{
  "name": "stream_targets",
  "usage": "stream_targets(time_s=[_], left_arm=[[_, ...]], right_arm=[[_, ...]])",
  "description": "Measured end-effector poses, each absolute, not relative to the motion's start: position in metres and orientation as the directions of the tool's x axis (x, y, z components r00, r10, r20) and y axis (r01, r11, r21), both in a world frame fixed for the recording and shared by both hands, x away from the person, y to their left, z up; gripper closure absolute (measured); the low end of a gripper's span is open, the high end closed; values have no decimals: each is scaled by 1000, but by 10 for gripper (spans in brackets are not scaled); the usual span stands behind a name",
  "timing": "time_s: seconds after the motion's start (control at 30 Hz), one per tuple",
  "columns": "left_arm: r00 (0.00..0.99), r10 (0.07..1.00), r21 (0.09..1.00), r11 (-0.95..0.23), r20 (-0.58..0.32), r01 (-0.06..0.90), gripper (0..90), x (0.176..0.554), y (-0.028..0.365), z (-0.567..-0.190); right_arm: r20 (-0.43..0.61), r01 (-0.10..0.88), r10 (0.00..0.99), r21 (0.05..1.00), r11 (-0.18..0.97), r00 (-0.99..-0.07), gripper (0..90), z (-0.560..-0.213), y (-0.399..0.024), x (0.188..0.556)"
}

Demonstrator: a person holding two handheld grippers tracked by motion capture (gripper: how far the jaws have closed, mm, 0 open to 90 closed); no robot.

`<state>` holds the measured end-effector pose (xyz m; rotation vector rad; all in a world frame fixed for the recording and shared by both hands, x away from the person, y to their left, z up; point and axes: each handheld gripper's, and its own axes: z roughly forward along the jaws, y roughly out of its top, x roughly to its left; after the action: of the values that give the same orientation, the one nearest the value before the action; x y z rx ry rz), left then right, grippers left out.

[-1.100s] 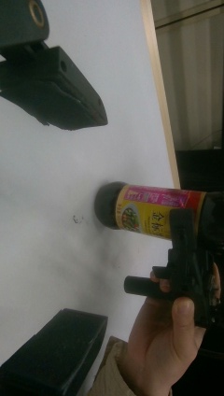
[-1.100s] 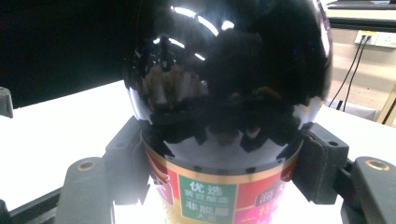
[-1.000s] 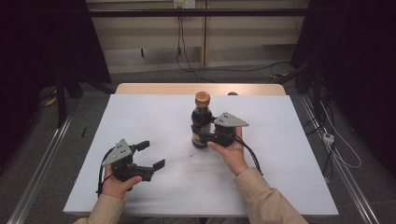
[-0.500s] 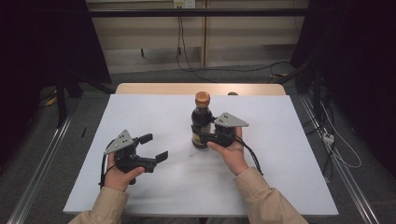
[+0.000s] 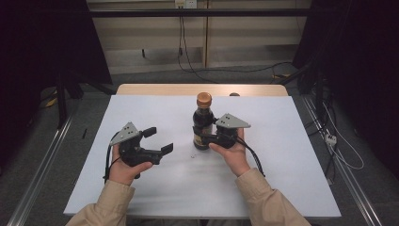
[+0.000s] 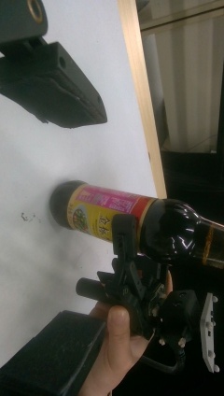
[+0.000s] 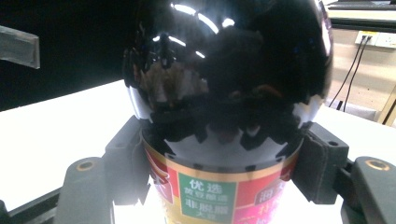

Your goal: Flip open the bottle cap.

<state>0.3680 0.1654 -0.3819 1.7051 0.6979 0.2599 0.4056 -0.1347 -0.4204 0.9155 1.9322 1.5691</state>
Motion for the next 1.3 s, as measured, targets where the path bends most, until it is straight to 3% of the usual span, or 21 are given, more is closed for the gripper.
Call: stream_targets(time_s=[0.6, 0.83, 0.93, 1.3], left_arm=[[802, 565, 936, -137, -196, 326, 56, 383, 152, -372], [826, 535, 938, -163, -176, 306, 224, 388, 147, -366], [835, 526, 940, -176, -161, 292, 348, 389, 144, -363], [845, 514, 935, -207, -147, 288, 478, 397, 133, -353]], right_arm=[[42, 199, 748, 972, 122, -662, 303, -420, -136, 406], [41, 199, 748, 972, 123, -662, 303, -420, -135, 406], [40, 199, 748, 972, 124, -663, 303, -420, -135, 406], [40, 198, 747, 972, 124, -664, 302, -420, -135, 407]])
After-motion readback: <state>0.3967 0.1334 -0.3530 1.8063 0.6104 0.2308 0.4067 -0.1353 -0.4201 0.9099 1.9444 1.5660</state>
